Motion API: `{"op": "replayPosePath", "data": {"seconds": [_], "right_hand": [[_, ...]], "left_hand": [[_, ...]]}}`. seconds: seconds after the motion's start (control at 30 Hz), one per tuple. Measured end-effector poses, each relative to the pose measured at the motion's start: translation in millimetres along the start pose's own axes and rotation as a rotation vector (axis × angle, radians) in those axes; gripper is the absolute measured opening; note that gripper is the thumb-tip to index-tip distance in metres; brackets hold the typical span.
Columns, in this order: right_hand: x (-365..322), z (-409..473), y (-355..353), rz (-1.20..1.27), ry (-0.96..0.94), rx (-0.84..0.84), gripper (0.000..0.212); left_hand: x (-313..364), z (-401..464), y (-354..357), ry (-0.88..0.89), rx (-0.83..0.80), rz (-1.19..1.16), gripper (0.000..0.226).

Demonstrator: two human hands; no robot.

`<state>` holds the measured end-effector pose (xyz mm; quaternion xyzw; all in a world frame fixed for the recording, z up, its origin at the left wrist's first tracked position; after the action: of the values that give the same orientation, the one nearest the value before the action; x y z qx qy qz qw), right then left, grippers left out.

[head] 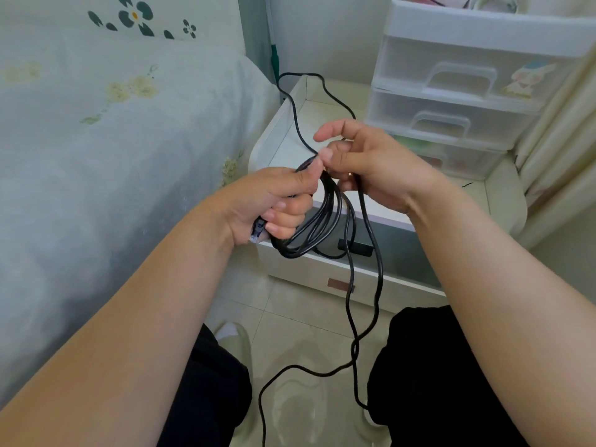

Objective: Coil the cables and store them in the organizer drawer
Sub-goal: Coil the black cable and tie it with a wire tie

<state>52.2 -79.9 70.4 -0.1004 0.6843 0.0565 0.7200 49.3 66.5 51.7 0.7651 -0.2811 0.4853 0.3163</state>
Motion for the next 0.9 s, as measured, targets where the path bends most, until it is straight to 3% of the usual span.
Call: {"op": "replayPosePath", "data": {"seconds": [0.07,0.2,0.37,0.5,0.63,0.7,0.9], "right_hand": [[3.0,-0.4,-3.8,-0.01,0.017,0.025,0.012],[13.1,3.6,-4.3,-0.333,0.008,0.142,0.024],[15.3,5.3,-3.9,-0.36,-0.066,0.214,0.037],[21.4,8.0,-0.6,-0.228,-0.088,0.251,0.041],[39.0,14.2,5.8,0.148,0.009,0.167,0.036],[45.0,14.5,8.4,0.206,0.037,0.18,0.034],[47.1,16.5,5.5,-0.196,0.018,0.345,0.029]], "left_hand": [[0.0,-1.5,2.4,0.006,-0.025,-0.014,0.041],[-1.0,-0.2,6.6,0.022,0.04,0.012,0.05],[4.1,0.9,1.3,0.068,0.123,-0.065,0.062],[6.1,-0.8,1.6,0.085,0.127,-0.11,0.062],[11.9,-2.6,-3.6,0.149,0.148,-0.253,0.051],[12.7,-2.3,-6.0,0.169,0.161,-0.326,0.047],[12.7,3.5,-4.9,0.235,0.134,-0.54,0.045]]}}
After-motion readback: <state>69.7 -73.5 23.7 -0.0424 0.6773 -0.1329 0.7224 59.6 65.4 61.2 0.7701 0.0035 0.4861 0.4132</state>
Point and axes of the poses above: each hand's wrist, its own z-axis towards the middle knuckle, its own y-axis out of the palm, x = y × z, the point moved 4 cm from there along z, towards the middle knuckle, and after that the axes turned 1 degree about -y, right-handed, at the moved point
